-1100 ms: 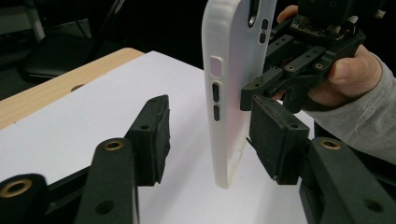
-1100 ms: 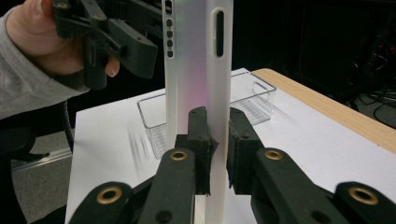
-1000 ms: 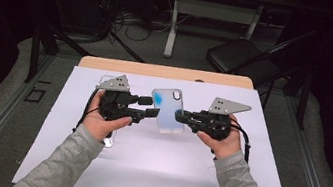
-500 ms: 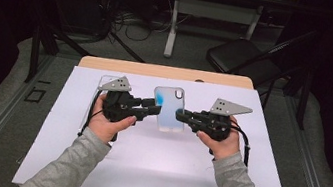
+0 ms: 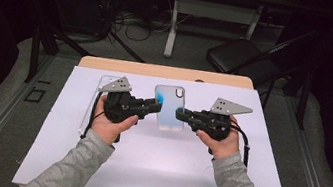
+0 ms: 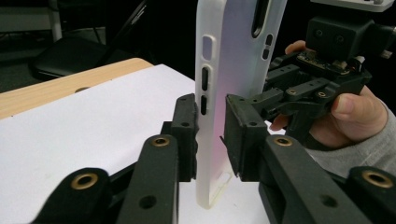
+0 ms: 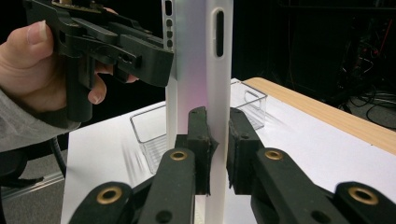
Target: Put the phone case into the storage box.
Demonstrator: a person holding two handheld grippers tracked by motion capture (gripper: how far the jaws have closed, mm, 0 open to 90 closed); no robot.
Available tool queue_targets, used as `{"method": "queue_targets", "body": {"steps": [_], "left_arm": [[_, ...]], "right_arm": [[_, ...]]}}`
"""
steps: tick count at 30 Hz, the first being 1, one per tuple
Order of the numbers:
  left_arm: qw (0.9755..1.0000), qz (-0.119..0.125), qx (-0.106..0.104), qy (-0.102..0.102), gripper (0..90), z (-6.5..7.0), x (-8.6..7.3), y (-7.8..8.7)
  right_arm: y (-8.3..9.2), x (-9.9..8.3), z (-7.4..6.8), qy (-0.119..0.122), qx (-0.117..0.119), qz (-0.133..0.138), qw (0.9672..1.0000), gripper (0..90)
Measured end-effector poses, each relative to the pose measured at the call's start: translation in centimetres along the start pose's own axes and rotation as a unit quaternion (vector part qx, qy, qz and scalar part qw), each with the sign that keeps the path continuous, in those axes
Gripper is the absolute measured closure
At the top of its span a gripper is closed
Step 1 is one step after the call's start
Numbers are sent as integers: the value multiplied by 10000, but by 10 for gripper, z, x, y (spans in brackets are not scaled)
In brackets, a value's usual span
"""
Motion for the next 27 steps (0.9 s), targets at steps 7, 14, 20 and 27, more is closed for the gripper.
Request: {"method": "queue_targets", "body": {"steps": [7,14,20,27], "left_arm": [[9999,86,118,91,814,0,0,0],[9997,143,201,94,822,1,-1,1],[9994,197,262,68,828,1,-2,1],[9994,198,285,78,831,1,-2,1]], "right_arm": [[0,0,0,-31,5,35,10000,821],[-1,0,0,-45,-4,60,10000,821],[-2,-1,0,-74,13,89,9999,820],[-2,-2,1,-111,24,82,9999,820]]}}
Point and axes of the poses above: each handheld gripper's, and its own axes: y roughly backward along the jaws, x roughly out of its top, z roughly to its right, the point moved 4 cm from there along -y, roughly forward along the jaws, and after that the axes turned 10 degrees about x, right-handed, at the moved point
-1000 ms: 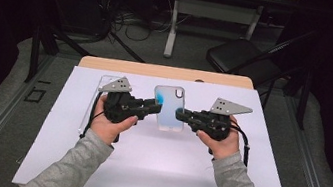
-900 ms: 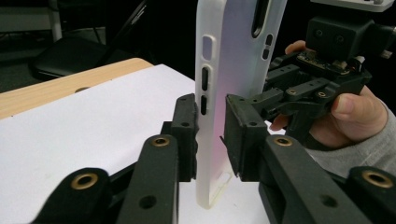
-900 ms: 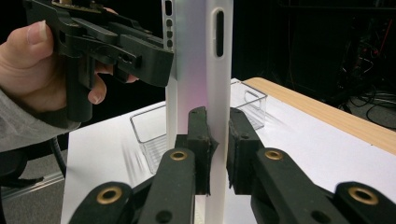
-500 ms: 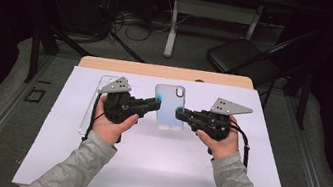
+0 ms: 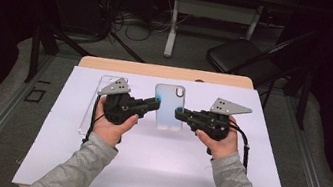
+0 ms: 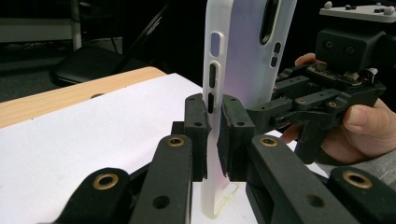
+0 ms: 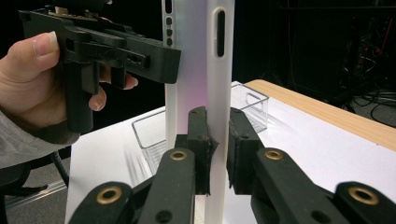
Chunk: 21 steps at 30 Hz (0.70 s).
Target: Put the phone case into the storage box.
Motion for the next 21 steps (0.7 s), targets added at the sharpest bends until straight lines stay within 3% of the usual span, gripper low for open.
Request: {"method": "queue_targets", "body": {"steps": [21], "left_arm": [[9999,71,88,-91,835,2,1,1]], "right_arm": [[-1,1,0,-17,9,8,10000,816]]}}
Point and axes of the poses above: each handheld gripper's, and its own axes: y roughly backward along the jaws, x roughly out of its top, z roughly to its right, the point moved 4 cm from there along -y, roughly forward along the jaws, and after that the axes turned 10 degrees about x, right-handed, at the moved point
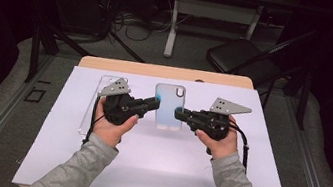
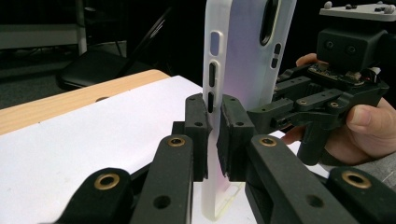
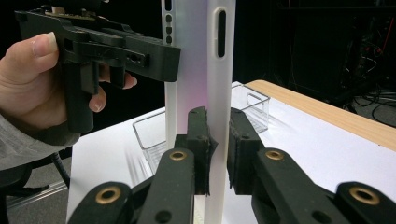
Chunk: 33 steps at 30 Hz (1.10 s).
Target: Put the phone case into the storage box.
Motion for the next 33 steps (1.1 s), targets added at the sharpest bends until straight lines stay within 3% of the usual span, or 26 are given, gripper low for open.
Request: {"method": "queue_targets", "body": {"steps": [15,20,23,27,33], "left_arm": [[10000,-2,31,-32,835,0,1,1],[9999,-22,94,-43,836,-2,1,0],[9999,-23,94,-36,836,-3,1,0],[9999,-35,160,-33,836,-6,1,-1],[9997,-29,251,-8,836,-11,2,1]], "right_arm": [[-1,0,0,10,-11,1,10000,812],[-1,2,0,47,-39,23,10000,766],[-1,2,0,52,-32,29,10000,735],[-3,3,-2,59,-30,6,10000,572],[-3,4,-2,217,-133,-41,9997,471]]}}
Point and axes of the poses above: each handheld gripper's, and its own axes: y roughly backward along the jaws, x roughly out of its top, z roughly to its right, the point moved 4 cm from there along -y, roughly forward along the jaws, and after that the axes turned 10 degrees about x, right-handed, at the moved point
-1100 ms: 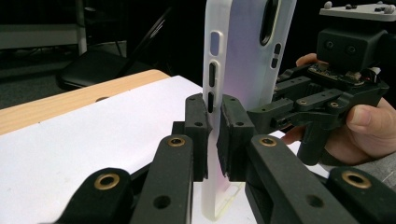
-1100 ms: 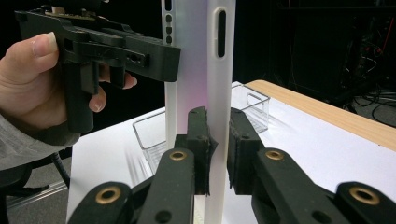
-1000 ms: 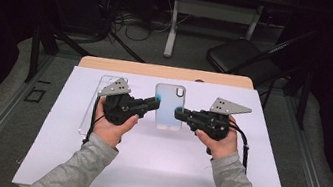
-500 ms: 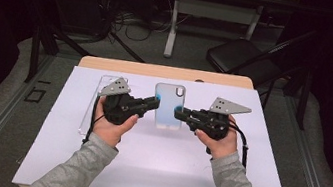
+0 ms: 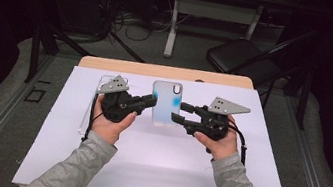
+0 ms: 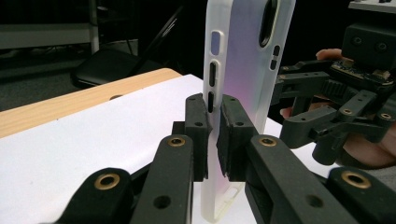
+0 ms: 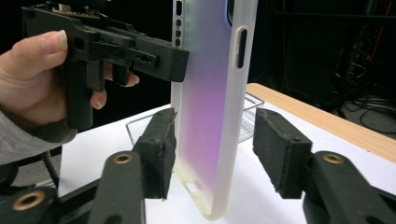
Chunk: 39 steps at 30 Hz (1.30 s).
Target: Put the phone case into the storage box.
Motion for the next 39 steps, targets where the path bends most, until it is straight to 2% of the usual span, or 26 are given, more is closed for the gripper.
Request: {"method": "queue_targets", "body": {"steps": [9,11,16,23,30,32,34,35,37,39], "left_arm": [[9999,16,129,-20,836,-9,4,4],[9999,36,156,-34,836,-12,5,6],[9997,44,223,-57,837,-18,8,9],[9992,81,383,-84,836,-29,12,17],[9985,117,533,-37,837,-44,15,23],[9981,137,604,-13,837,-50,15,26],[9979,124,641,-7,837,-53,15,27],[9975,133,697,11,837,-58,16,29],[9973,133,728,17,837,-61,16,30],[9969,155,763,65,836,-65,16,32]], "right_arm": [[0,2,-1,199,-104,-67,9997,390],[0,1,0,229,-80,-151,9996,369],[0,-1,1,293,-140,-248,9992,375],[4,1,1,359,-179,-236,9989,372],[8,0,3,252,-328,-302,9987,330],[9,-2,5,19,-355,-384,9986,275],[10,-3,5,28,-411,-410,9983,256],[11,-3,7,133,-508,-412,9978,234],[12,-3,7,112,-590,-448,9972,185],[13,-3,7,116,-633,-465,9968,182]]}}
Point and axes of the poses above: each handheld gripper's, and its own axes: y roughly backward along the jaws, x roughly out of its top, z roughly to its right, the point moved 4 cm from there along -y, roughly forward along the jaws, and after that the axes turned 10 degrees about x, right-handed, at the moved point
